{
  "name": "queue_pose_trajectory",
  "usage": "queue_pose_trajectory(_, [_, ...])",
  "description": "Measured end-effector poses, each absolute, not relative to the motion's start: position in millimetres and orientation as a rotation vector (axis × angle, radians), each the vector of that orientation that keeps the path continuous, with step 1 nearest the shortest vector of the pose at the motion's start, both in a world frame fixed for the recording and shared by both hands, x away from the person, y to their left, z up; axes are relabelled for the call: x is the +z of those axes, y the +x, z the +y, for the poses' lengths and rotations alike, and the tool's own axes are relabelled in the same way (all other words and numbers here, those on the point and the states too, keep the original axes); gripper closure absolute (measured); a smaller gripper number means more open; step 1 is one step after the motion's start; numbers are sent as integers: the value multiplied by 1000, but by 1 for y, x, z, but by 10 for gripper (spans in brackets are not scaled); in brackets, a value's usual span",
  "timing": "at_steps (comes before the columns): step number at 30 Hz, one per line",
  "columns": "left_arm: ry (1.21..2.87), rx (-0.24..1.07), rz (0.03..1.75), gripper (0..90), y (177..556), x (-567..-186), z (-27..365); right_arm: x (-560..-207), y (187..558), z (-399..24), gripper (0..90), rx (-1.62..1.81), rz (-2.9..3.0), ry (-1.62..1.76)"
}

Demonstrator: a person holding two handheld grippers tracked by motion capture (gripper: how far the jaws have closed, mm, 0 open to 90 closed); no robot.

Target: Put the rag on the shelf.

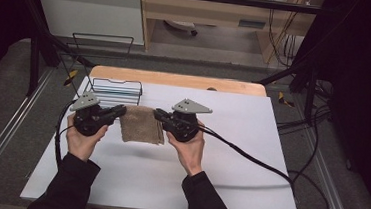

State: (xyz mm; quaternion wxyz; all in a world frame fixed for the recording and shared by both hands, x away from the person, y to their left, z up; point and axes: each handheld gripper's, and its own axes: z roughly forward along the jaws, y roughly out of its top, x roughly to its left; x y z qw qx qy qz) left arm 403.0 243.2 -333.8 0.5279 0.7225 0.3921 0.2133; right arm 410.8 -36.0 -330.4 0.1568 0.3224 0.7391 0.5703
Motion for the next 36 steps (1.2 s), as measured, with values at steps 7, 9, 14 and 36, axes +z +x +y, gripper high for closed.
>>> queue_pose_trajectory(7, [1690, 530, 935, 843, 404, -325, 252, -321, 414, -28, 854, 1653, 2090, 903])
queue_pose_trajectory(9, [1678, 537, 933, 843, 405, -322, 254, -319, 414, -26, 854, 1657, 2082, 895])
queue_pose_trajectory(14, [1651, 560, 919, 844, 405, -313, 258, -313, 417, -22, 854, 1675, 2053, 885])
queue_pose_trajectory(36, [1551, 636, 903, 845, 409, -287, 278, -282, 428, 0, 854, 1713, 1979, 814])
